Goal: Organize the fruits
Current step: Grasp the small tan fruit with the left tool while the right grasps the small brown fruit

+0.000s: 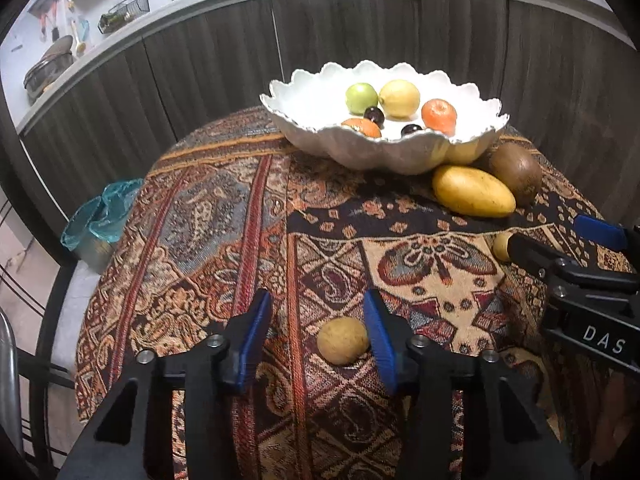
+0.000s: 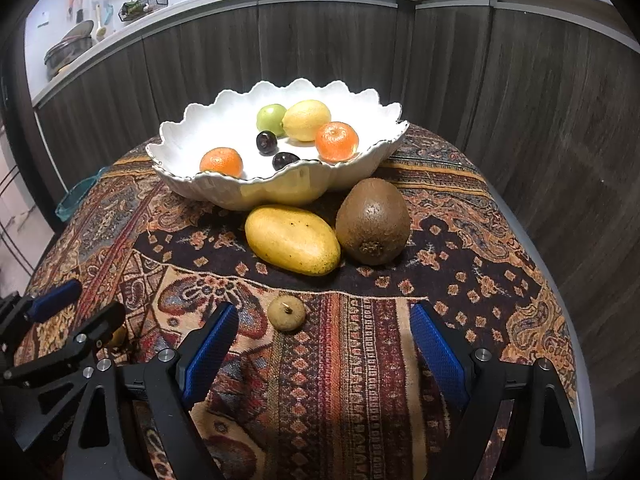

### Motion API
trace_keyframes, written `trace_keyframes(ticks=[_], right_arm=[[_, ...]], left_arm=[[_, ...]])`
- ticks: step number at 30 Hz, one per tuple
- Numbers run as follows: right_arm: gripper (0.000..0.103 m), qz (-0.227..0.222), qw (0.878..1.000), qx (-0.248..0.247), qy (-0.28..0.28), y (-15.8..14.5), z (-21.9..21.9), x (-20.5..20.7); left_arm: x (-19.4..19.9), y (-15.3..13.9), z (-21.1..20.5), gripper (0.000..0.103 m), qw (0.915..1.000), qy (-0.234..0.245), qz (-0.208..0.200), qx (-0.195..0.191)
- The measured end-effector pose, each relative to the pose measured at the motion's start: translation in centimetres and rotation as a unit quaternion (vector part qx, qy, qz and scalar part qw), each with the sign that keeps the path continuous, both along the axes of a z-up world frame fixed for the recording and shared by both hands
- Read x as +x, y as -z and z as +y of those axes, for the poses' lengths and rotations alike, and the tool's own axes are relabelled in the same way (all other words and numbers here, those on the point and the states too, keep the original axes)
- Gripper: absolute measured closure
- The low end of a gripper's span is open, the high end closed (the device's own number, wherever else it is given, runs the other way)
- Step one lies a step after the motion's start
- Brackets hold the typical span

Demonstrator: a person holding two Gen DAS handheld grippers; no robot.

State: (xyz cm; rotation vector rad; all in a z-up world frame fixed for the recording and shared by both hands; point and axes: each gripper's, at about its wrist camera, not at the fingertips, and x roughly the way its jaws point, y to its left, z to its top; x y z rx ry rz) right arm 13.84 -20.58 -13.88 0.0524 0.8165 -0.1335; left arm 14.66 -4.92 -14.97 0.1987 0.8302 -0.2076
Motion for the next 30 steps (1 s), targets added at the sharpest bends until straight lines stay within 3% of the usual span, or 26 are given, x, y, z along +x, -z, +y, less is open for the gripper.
trace_keyframes(ticks=[4,9,25,30], right_arm=[[0.014,0.002,1.000,0.000,-0.001,0.1,0.1,0.0],[0.014,0.005,1.000,0.003,0.000,0.1,0.0,0.2],[0.015,0.010,1.000,0.000,-0.005,0.7,0.4,0.8],[0.033,0.015,1.000,0.002,-0.014,0.9,0.8,1.4]], left_arm=[[-0.1,0.1,-0.2,0.060,1.0000,0.006,0.005,-0.003],[-0.3,0.0,-0.3,0.072,0.9999,0.012,0.007,-0.009],[-0.9,0.3,0.0,0.077,0.9994,0.019,0.013,-0.024],[-0.6,-0.1,0.6,0.078,0.9997,0.010,0.006,-0.022]])
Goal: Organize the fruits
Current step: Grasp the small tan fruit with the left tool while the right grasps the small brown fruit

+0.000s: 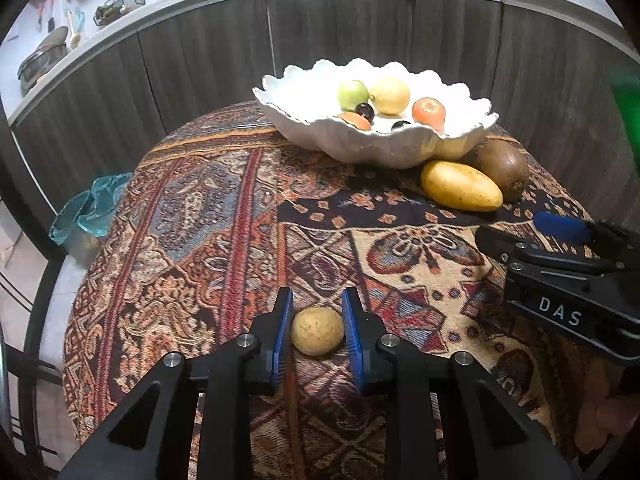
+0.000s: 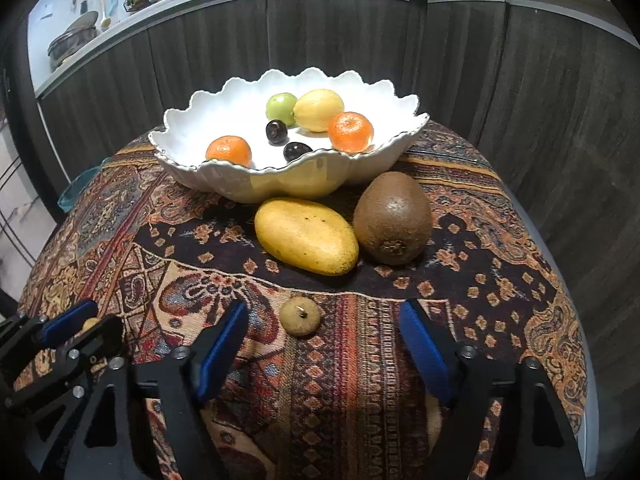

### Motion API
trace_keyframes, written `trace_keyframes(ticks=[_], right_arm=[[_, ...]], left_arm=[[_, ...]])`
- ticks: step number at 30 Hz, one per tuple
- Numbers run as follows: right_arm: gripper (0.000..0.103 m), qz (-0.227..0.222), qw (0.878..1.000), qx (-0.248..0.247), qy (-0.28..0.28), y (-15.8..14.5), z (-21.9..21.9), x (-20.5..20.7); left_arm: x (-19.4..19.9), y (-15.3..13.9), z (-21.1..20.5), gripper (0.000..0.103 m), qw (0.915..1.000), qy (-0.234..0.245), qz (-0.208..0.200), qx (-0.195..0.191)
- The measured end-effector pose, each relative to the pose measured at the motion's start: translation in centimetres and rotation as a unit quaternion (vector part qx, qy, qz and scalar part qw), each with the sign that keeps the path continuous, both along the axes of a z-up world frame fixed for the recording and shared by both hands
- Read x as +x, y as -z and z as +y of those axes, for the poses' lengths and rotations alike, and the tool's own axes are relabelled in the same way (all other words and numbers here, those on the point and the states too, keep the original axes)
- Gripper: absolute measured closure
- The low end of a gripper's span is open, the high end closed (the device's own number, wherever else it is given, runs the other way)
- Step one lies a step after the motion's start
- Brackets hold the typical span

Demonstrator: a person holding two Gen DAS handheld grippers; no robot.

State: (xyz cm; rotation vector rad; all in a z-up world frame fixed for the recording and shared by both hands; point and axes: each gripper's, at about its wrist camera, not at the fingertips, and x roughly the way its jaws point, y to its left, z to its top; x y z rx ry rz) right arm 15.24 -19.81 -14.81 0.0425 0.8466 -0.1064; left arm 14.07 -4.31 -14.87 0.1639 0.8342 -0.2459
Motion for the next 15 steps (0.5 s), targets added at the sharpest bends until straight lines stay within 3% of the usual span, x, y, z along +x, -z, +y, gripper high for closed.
trace_keyframes(ticks=[3,8,15], right_arm=[[0.049,0.010,1.000,0.009,-0.007,0.5,0.2,0.5],[0.057,0.017,1.000,0.017,-0.008,1.1,0.3,0.9],[0.077,0.026,0.999,0.024,-0.009,1.5,0.3,1.4]], left_arm=[[0.4,-0.3,0.3,0.078,1.0000,-0.006,-0.005,0.001],[1.0,-0.7,0.7,0.077,0.9998,-0.014,-0.011,0.000],[1.2,-0.9,0.7,0.078,0.9998,-0.015,-0.015,-0.003]])
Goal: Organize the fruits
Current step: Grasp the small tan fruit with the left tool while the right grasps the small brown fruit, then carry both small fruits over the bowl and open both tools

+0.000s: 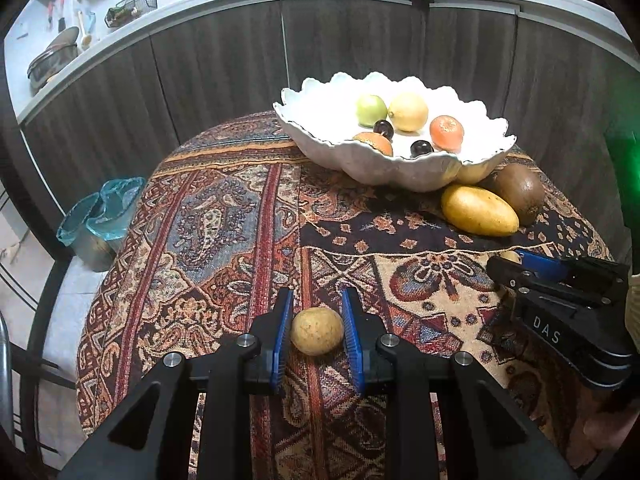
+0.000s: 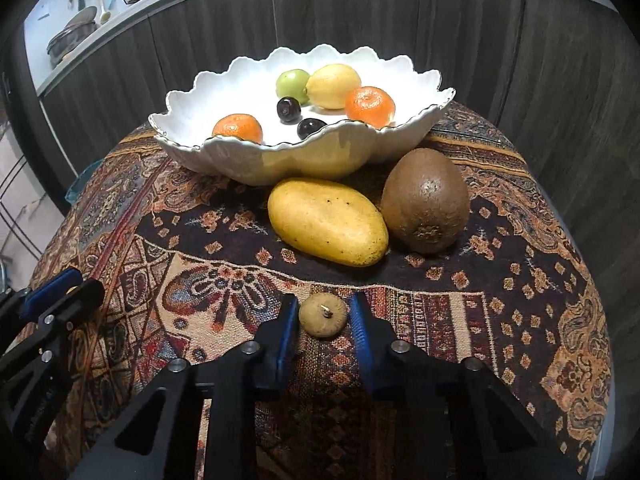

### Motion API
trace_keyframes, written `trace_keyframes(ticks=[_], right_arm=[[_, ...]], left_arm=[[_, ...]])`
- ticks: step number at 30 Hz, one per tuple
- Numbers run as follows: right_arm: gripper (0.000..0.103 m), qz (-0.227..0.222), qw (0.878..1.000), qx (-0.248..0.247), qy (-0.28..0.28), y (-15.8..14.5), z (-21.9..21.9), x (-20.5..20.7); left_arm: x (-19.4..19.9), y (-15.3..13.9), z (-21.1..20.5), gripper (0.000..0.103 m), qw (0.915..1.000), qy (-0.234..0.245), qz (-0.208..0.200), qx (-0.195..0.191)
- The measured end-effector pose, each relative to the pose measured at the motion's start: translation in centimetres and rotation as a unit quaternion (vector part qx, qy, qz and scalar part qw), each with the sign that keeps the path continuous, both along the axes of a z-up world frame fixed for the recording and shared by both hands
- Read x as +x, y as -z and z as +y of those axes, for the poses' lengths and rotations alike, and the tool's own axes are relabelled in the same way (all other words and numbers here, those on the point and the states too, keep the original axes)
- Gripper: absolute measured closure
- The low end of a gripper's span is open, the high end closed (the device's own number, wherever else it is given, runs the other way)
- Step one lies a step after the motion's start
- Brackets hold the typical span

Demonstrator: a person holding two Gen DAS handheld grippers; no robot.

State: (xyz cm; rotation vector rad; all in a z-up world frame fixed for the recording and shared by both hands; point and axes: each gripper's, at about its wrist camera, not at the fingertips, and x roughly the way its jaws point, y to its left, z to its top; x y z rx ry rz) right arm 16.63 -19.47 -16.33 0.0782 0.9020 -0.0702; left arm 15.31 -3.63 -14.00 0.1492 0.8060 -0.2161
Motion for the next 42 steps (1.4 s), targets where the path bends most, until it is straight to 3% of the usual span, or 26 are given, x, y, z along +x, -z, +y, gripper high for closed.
trace_keyframes(ticks=[10,20,33,42], right_arm=[[0.079,-0.008,1.000,0.002,-0.004,-0.7,0.1,-0.5],[0.079,-0.042,0.999,0.002,-0.009,-3.8,-0.1,-0.7],[0.079,-0.099,0.995,-0.005,-0.003,-8.9,-1.9,2.0],[0.079,-0.109,0.994,-0.005,0.000,-10.2,-3.0,4.8]], left_arm=[[0.1,-0.7,-0.1,0.078,1.0000,-0.001,-0.006,-0.001],[1.4,-3.3,-0.9,0.078,0.9993,0.008,-0.032,-0.017],[6.3,-7.8,-3.6,0.077,0.9962,0.031,-0.074,-0.033],[10.1,-8.6,-5.4,0.077,0.9958,0.041,-0.079,-0.020]])
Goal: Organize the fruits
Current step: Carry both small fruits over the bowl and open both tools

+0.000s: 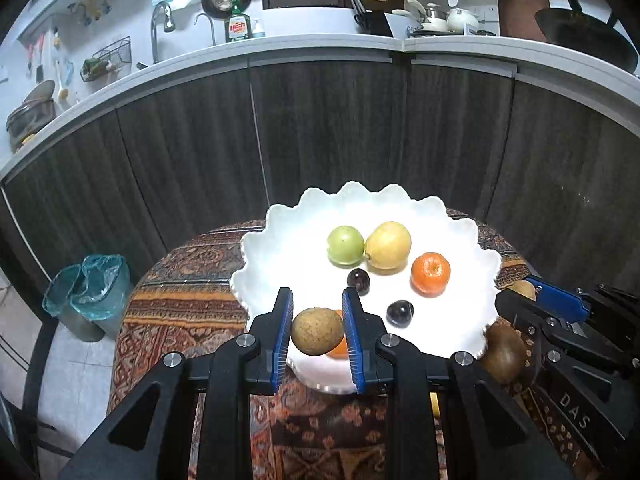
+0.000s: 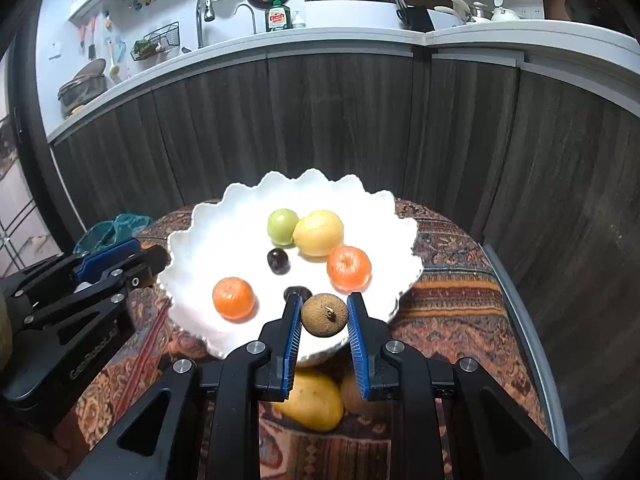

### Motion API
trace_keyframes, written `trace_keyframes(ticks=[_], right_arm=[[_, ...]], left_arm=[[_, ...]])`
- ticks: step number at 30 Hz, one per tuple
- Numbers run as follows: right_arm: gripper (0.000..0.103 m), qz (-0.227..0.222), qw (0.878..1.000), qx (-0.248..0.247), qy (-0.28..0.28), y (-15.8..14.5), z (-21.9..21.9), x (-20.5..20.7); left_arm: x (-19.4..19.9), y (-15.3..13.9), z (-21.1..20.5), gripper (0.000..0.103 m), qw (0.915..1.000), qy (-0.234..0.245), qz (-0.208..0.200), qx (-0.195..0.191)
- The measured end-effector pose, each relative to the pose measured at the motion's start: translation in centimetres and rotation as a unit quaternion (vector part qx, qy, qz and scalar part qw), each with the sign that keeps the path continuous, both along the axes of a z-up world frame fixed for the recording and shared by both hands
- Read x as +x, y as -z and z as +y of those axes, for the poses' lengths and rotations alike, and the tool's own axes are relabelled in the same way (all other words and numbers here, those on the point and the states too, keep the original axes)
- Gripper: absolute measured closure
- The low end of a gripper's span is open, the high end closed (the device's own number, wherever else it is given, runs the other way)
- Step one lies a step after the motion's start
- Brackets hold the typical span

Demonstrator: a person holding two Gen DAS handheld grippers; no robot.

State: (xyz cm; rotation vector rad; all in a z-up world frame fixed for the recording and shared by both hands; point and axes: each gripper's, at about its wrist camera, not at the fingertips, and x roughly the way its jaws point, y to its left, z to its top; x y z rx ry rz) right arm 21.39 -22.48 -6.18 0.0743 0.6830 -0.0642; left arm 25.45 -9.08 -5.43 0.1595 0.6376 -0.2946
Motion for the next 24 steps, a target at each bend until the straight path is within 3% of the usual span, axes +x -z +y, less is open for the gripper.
trace_keyframes(ticks=[20,24], right_arm=[[0.079,0.039,0.999,0.002,-0.004,2.6,-0.6,4.0],[0.077,0.040,0.999,0.002,-0.001,2.5,-0.6,4.0]], left_arm=[[4.6,2.6,-0.8,0.077,0.9995,-0.007,0.027,0.014],[4.5,2.5,-0.6,0.067,0.9995,-0.012,0.025,0.016]])
